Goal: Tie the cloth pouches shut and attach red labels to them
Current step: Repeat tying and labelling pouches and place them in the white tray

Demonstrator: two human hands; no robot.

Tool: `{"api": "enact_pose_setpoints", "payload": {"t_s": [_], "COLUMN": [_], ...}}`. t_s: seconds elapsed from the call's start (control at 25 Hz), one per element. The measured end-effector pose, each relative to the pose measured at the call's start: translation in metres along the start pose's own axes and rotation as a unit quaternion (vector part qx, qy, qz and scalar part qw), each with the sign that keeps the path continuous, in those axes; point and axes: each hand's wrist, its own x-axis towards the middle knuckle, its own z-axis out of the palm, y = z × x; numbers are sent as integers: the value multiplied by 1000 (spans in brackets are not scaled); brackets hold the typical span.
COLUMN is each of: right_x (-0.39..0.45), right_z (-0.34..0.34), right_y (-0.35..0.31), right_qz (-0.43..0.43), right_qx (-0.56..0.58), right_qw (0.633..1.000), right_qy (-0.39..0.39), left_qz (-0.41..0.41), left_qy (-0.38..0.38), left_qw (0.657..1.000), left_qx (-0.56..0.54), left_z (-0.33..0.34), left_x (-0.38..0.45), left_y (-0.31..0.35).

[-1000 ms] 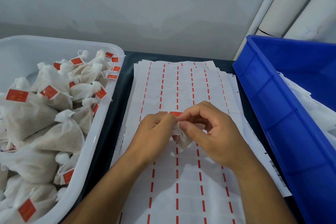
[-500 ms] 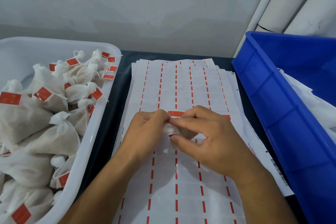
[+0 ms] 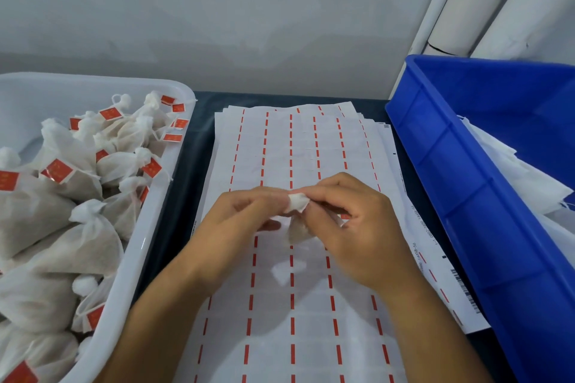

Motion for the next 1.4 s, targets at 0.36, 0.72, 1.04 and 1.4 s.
{"api": "enact_pose_setpoints", "payload": {"t_s": [0.36,0.72,1.04,1.4], "right_x": [3,4,7,8], "right_z": [7,6,4,3], "right_y": [-5,-6,-7,-3], "right_qz": [89,200,333,362], "right_qx": [102,173,404,420], "right_qw": [990,964,851,830], "right_qy": [48,24,-40,-63], "left_qz": [68,32,5,15], "left_qy": [111,191,165,183], "left_qw": [991,980,986,982], "left_qx": [-25,-40,-29,52], "left_z": [20,25,25,28], "left_x": [1,3,3,4], "left_y": [-1,-5,-5,-10]}}
